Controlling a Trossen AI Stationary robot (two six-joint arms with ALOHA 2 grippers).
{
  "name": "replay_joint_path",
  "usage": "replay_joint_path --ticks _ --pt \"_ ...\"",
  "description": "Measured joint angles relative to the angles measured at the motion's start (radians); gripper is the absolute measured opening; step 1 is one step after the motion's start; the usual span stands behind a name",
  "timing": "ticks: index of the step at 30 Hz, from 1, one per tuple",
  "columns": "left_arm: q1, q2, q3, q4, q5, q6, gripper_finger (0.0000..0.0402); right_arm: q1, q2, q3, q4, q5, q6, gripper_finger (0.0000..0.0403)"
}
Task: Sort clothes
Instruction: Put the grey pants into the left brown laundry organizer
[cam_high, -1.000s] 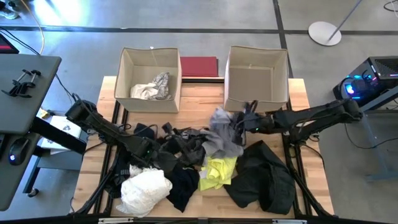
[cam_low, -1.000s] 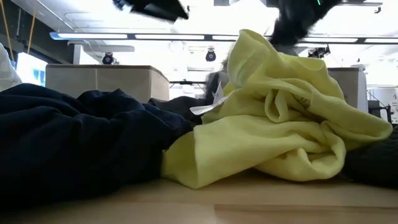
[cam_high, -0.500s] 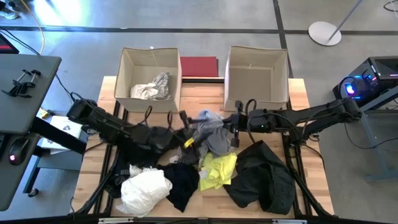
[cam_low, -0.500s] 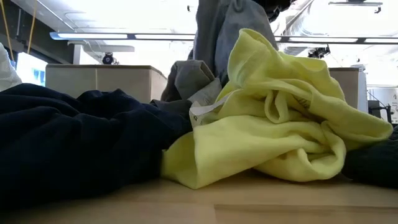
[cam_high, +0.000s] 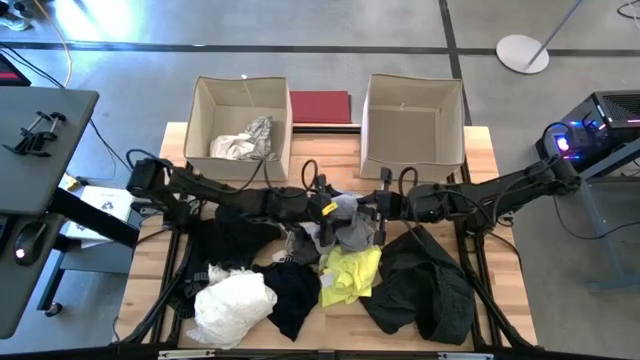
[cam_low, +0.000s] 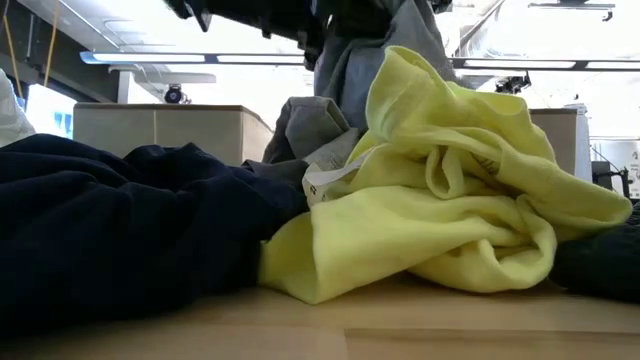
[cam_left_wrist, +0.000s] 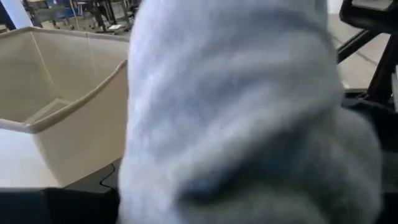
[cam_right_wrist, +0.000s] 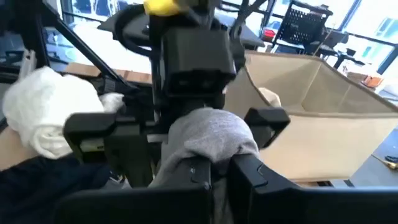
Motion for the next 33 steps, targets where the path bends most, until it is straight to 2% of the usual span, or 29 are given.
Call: replay_joint_path --ticks 4,7,11,13,16,19,20,23,27,30,33 --pt "0.002 0.049 0.0 0.077 0.009 -0.006 0.029 0.005 -0.011 -0.001 -0.004 0.025 0.002 0.0004" --pt "0.002 0.094 0.0 0.182 0.088 -0.003 0.0287 0.009 -0.017 -0.001 -0.003 0.044 0.002 0.0004" --pt "0.002 0.139 0.0 0.222 0.117 -0.014 0.0259 0.013 -0.018 -0.002 -0.016 0.044 0.001 0.0004" --pt "0.002 0.145 0.0 0.215 0.104 -0.019 0.0225 0.014 -0.018 -0.002 -0.037 0.045 0.003 0.0005" --pt "-0.005 0.136 -0.002 0.203 0.095 -0.008 0.0141 0.014 -0.019 -0.001 -0.061 0.05 0.039 0.0016" --pt "-0.007 0.102 -0.003 0.15 0.094 0.006 0.0039 0.014 -0.036 0.001 -0.107 0.052 0.08 0.0048" --pt "-0.007 0.088 -0.003 0.121 0.083 -0.006 0.0024 0.013 -0.047 0.004 -0.135 0.053 0.107 0.0064" --pt "-0.014 0.019 -0.006 -0.016 -0.017 -0.034 0.0027 0.012 -0.096 0.044 -0.304 0.062 0.189 0.0119" --pt "-0.044 -0.101 0.018 -0.186 -0.25 0.003 0.0018 0.025 -0.167 0.092 -0.54 0.068 0.314 0.018" --pt "-0.073 -0.208 0.04 -0.214 -0.415 0.085 0.0009 0.04 -0.223 0.093 -0.64 0.074 0.402 0.0204" --pt "-0.091 -0.302 0.063 -0.197 -0.525 0.217 0.0011 0.065 -0.265 0.065 -0.697 0.101 0.463 0.0209"
